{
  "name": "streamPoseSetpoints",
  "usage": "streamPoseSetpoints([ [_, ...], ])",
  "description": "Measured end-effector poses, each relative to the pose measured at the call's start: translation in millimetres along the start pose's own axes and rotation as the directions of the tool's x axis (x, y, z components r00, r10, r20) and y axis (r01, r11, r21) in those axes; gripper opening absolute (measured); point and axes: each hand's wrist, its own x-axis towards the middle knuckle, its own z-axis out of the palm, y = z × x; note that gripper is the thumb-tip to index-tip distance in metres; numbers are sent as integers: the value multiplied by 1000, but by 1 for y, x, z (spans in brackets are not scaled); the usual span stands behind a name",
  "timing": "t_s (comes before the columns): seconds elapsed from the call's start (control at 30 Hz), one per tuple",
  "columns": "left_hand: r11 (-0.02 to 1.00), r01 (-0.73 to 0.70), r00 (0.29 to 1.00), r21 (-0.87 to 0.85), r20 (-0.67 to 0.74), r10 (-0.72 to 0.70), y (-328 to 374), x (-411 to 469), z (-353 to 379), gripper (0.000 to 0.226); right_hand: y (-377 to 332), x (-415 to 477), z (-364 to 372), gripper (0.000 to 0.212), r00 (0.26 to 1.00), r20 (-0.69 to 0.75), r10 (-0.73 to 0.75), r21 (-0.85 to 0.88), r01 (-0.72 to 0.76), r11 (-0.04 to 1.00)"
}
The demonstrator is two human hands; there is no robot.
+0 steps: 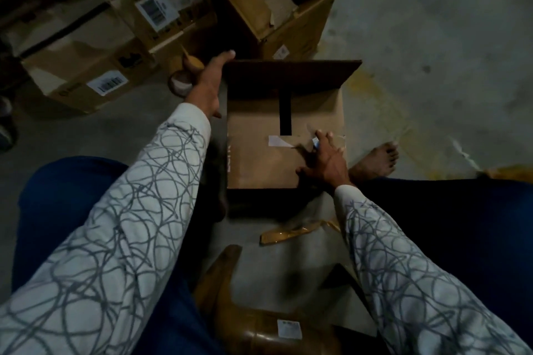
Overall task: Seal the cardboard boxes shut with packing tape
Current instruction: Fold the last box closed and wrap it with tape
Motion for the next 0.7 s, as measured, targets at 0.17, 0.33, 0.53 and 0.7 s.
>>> streamPoseSetpoints([
  [0.17, 990, 141, 989, 4, 32, -141, -74, 32, -14, 22, 3, -1, -2, 61, 972, -208, 108, 291, -44, 956],
  [0.33, 972, 179, 980, -151, -59, -190, -156, 64, -24, 79, 5, -19, -21, 41, 713, -465, 526, 597, -187, 780],
  [0.53, 952, 262, 963, -155, -22, -269, -129, 12, -11, 51, 10, -17, -6, 81, 739, -88, 668, 693, -437, 573],
  [0.7, 975, 94, 906, -199, -388, -167, -141, 6, -44, 53, -22, -5, 0, 70, 855, -120, 504, 548, -366, 752],
])
